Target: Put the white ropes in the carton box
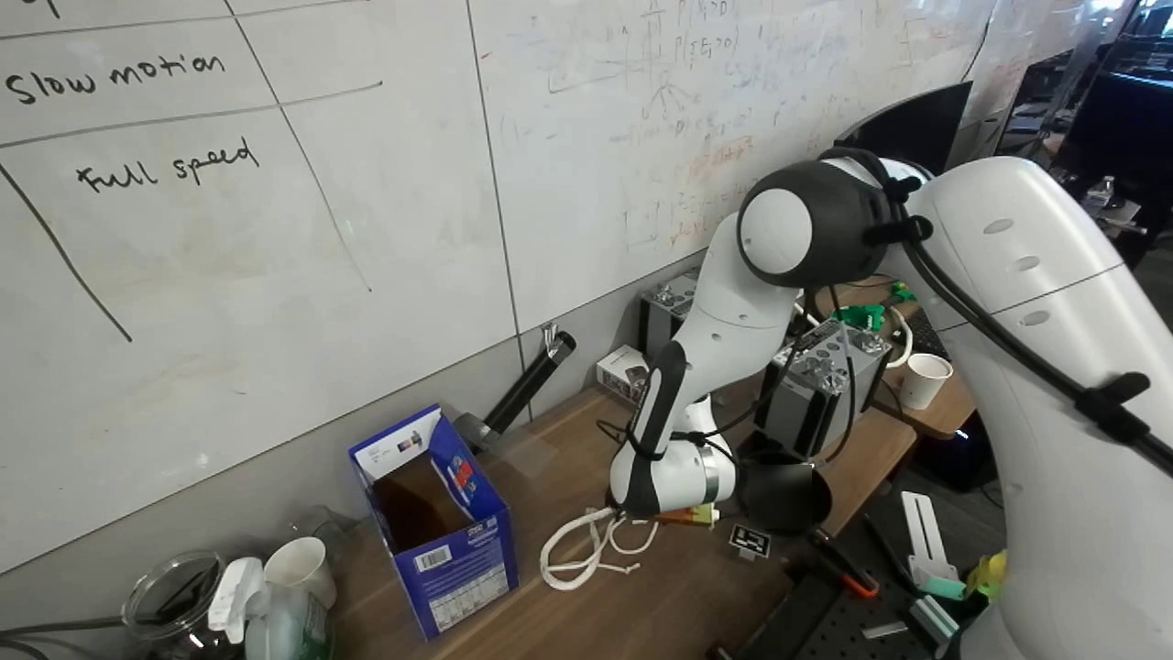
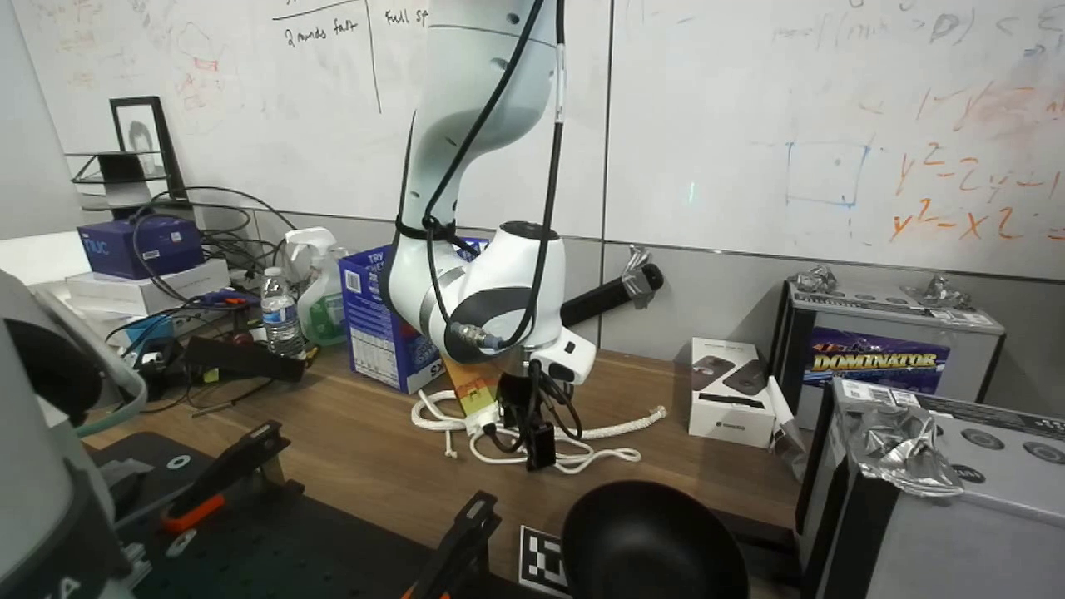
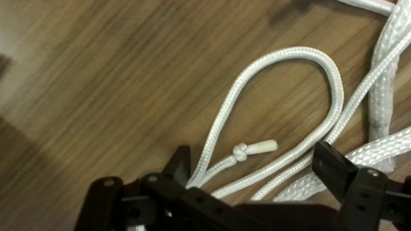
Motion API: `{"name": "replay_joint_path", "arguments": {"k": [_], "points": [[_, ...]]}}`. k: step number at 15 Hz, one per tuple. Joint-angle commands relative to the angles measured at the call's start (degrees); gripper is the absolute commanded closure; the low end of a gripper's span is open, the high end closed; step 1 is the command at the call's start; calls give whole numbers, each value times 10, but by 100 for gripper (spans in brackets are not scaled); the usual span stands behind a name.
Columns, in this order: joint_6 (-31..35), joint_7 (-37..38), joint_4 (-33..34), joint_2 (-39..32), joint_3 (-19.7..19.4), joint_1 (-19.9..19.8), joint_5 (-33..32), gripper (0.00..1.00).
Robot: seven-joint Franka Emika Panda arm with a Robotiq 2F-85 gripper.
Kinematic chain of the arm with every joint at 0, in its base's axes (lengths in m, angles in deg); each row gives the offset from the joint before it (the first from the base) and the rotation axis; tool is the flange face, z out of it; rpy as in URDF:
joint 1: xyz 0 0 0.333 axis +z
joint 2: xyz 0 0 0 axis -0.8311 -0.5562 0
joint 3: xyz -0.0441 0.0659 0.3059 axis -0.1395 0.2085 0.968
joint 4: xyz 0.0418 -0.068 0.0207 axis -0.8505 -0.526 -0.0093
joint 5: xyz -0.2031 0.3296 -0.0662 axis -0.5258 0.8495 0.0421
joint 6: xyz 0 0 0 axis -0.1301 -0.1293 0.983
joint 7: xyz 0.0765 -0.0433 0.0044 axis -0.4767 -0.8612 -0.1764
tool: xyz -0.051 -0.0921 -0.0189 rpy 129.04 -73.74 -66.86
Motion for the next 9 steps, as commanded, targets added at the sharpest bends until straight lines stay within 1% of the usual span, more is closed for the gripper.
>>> {"name": "replay_joint_path", "arguments": {"k": [1, 3, 5, 7, 9], "points": [[0, 4, -12, 19, 12, -11, 6, 0], [-5, 0, -16, 25, 29, -34, 1, 0], [-6, -3, -19, 30, 60, -71, -4, 0], [-4, 4, -20, 32, 83, -94, 1, 0], [0, 13, -14, 26, 94, -105, 9, 0]]}}
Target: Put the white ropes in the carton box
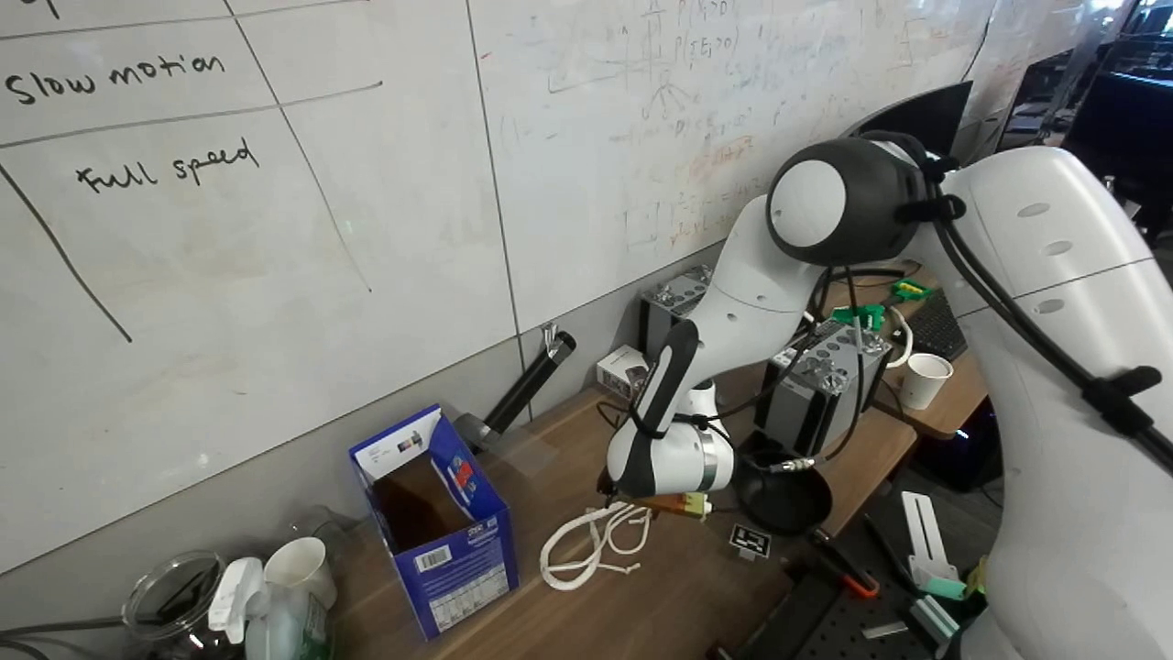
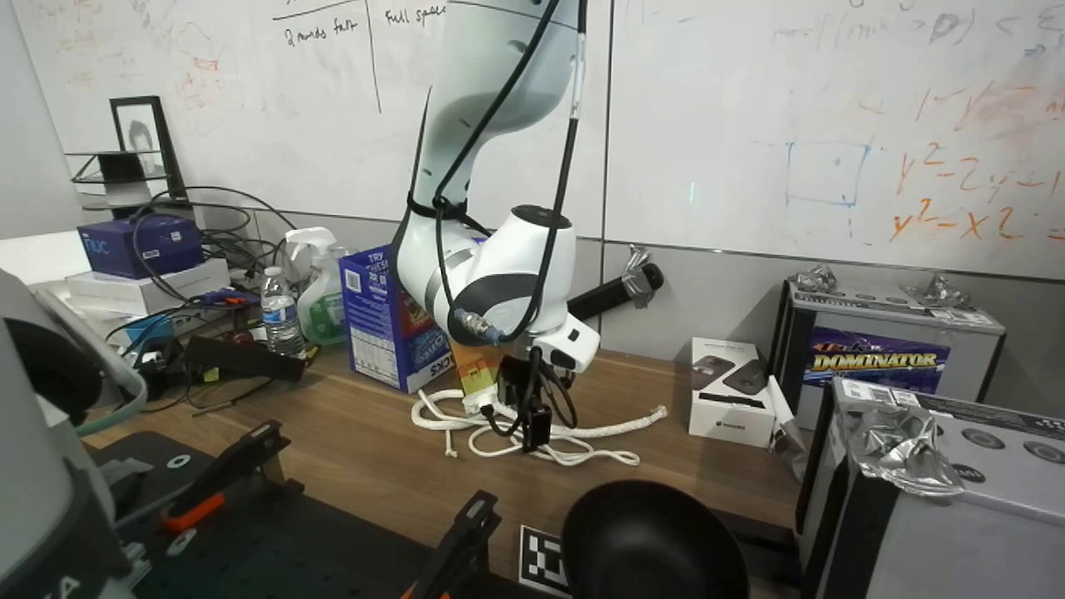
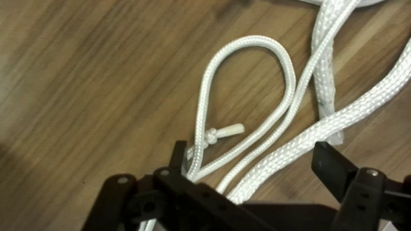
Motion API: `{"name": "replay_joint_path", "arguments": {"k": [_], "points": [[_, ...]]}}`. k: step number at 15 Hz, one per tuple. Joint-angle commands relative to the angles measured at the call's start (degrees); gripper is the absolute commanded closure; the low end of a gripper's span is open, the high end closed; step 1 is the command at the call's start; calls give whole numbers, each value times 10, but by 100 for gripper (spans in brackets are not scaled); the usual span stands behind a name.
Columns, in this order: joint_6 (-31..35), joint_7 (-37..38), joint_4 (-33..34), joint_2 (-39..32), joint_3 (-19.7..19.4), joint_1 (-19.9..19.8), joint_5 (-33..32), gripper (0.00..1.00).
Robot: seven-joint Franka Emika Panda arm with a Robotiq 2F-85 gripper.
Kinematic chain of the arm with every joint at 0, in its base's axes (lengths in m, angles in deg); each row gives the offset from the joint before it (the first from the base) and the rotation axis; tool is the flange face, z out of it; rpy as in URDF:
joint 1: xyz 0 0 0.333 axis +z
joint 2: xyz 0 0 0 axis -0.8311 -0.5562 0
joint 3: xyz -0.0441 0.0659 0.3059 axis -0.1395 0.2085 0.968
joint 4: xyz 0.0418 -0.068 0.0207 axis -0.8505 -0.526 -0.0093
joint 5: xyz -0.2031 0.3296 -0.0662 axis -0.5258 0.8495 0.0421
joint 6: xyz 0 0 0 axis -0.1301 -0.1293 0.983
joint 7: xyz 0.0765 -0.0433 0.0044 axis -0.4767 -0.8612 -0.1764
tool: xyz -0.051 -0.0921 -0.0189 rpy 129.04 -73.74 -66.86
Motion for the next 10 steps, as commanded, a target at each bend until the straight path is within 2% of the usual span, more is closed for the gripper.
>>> {"name": "replay_joint_path", "arguments": {"k": [1, 2, 4, 10], "points": [[5, 23, -2, 10, 14, -12, 20, 0], [9, 34, 3, 7, 8, -5, 27, 0], [26, 66, 21, -3, -26, 41, 59, 0], [4, 175, 77, -31, -169, 229, 189, 0]]}}
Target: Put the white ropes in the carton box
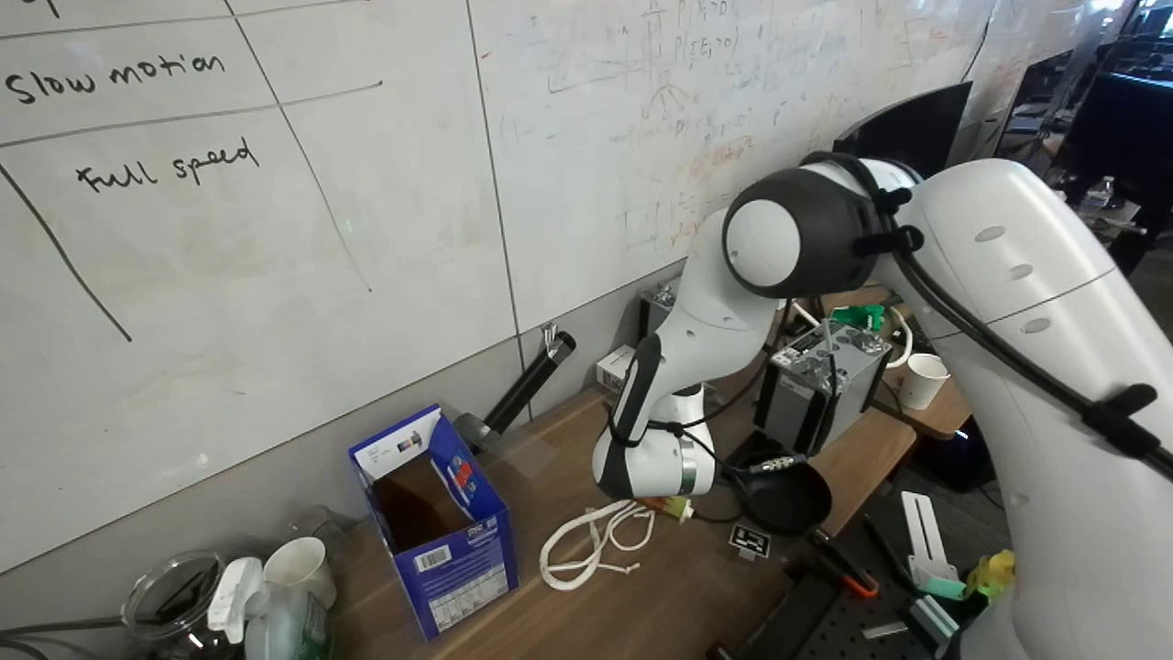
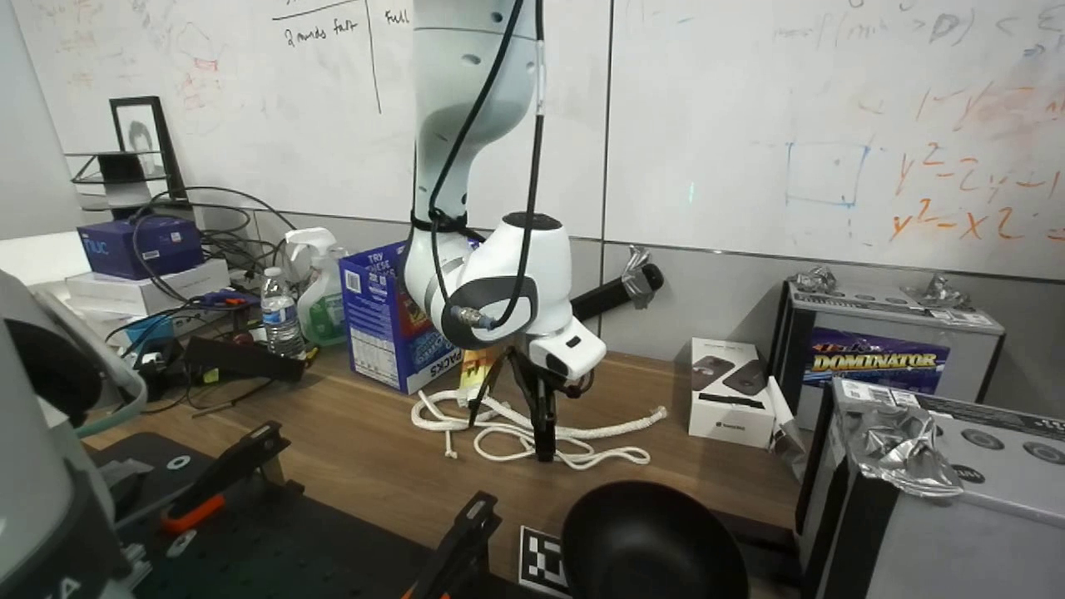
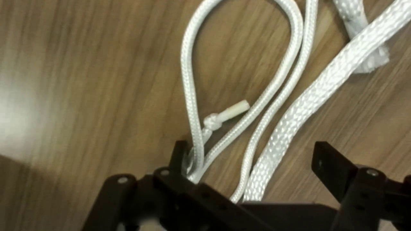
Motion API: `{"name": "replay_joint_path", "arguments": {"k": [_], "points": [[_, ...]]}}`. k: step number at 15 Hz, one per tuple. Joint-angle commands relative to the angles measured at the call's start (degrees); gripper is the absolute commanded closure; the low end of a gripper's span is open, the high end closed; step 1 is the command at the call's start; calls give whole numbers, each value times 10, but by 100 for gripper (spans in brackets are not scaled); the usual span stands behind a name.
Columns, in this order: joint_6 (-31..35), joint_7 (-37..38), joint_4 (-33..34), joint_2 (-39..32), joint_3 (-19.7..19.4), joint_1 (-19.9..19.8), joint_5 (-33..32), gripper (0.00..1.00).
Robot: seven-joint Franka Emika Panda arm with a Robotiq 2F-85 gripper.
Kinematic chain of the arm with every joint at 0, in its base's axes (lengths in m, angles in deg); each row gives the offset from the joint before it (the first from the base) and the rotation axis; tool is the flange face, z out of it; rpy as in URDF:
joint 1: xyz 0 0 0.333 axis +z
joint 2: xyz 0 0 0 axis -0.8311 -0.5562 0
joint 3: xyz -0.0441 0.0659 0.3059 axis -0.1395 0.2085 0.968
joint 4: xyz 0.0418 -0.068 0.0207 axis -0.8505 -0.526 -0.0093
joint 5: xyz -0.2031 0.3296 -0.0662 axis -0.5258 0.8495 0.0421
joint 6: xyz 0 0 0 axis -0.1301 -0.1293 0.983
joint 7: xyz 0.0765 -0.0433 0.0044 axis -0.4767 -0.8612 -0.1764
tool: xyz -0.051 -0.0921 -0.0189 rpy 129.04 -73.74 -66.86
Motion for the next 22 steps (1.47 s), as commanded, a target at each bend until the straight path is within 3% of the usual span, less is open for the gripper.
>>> {"name": "replay_joint_path", "arguments": {"k": [1, 5, 10, 15, 22], "points": [[-12, 67, 41, -25, -81, 114, 66, 0], [-66, 122, 61, -43, -166, 221, 101, 0], [-157, 179, 75, -43, -232, 286, 60, 0], [-238, 220, 102, -32, -239, 269, -18, 0], [-273, 247, 122, -28, -213, 224, -75, 0]]}}
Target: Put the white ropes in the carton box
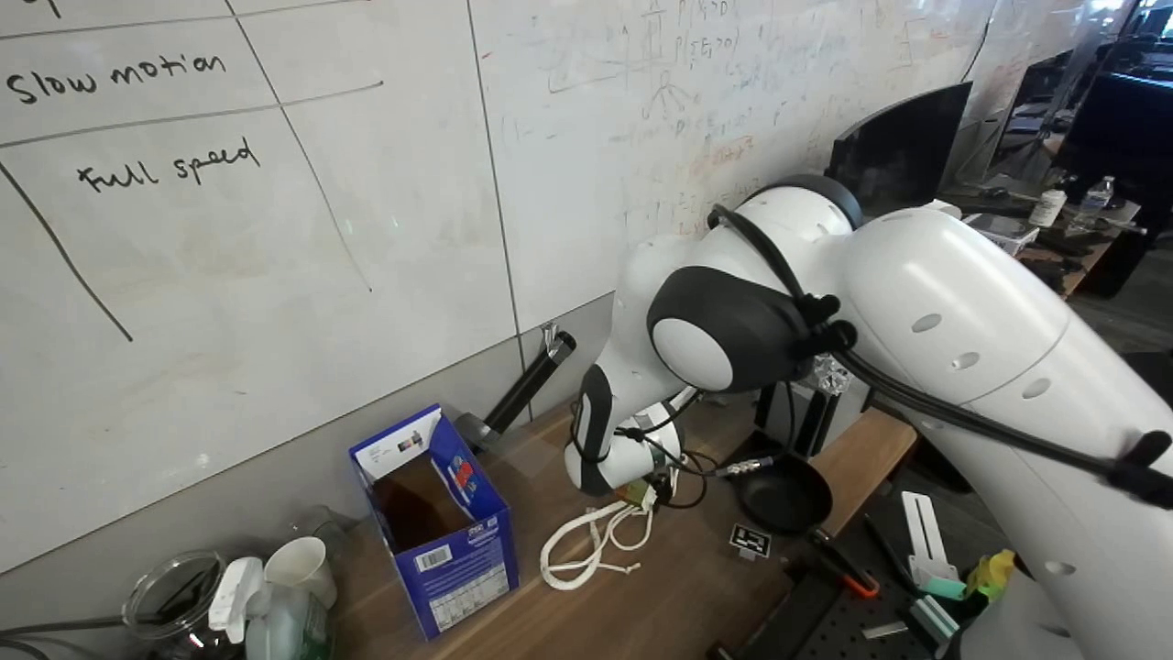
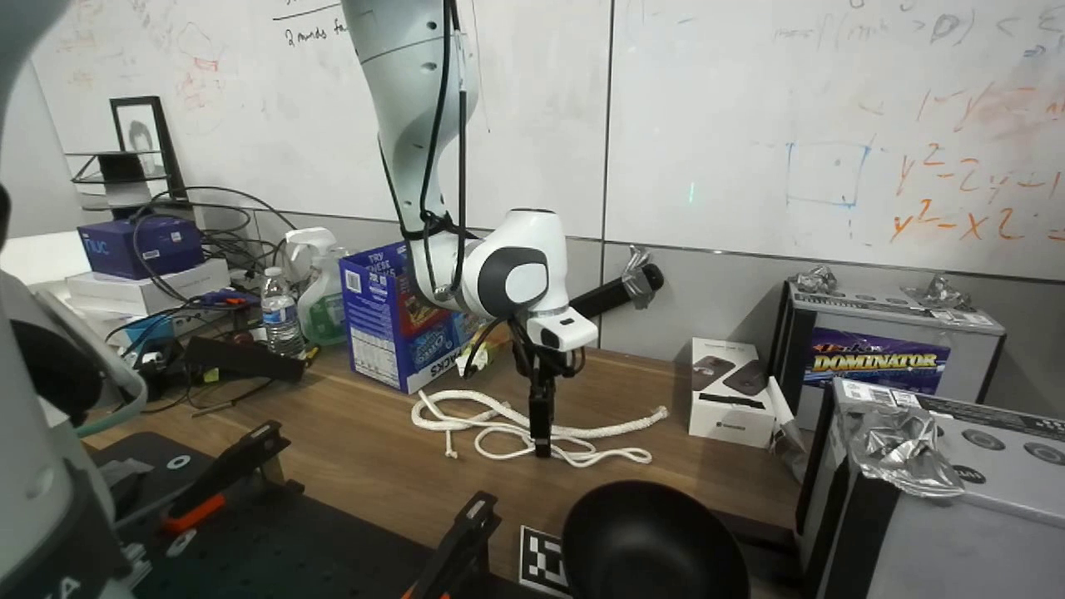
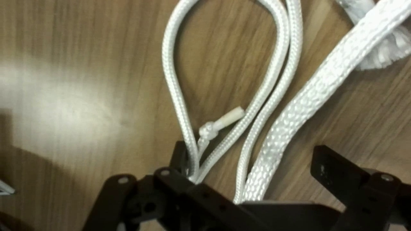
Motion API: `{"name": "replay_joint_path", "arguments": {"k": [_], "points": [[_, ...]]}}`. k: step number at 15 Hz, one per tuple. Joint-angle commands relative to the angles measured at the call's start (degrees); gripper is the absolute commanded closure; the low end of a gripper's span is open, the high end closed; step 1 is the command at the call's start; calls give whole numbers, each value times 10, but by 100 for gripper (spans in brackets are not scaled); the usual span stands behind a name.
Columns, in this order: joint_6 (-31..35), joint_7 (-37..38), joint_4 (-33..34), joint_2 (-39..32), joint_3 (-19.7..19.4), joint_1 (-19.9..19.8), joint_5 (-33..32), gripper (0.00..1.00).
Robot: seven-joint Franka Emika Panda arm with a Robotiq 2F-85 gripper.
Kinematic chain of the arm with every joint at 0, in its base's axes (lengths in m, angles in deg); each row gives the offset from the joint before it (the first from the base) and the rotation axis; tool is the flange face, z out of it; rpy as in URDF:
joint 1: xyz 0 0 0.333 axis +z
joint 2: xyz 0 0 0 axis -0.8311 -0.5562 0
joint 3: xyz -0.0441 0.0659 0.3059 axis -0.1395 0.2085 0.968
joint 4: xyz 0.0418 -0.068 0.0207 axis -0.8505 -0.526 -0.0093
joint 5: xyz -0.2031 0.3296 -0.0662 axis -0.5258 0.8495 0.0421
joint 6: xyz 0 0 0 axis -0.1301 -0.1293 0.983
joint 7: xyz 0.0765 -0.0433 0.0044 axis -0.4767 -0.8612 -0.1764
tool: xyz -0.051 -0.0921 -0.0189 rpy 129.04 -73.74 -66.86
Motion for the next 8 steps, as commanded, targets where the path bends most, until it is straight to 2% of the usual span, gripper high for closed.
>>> {"name": "replay_joint_path", "arguments": {"k": [1, 8], "points": [[-11, 19, 9, 9, 22, -31, -22, 0], [17, 9, -12, 32, 54, -71, -12, 0]]}}
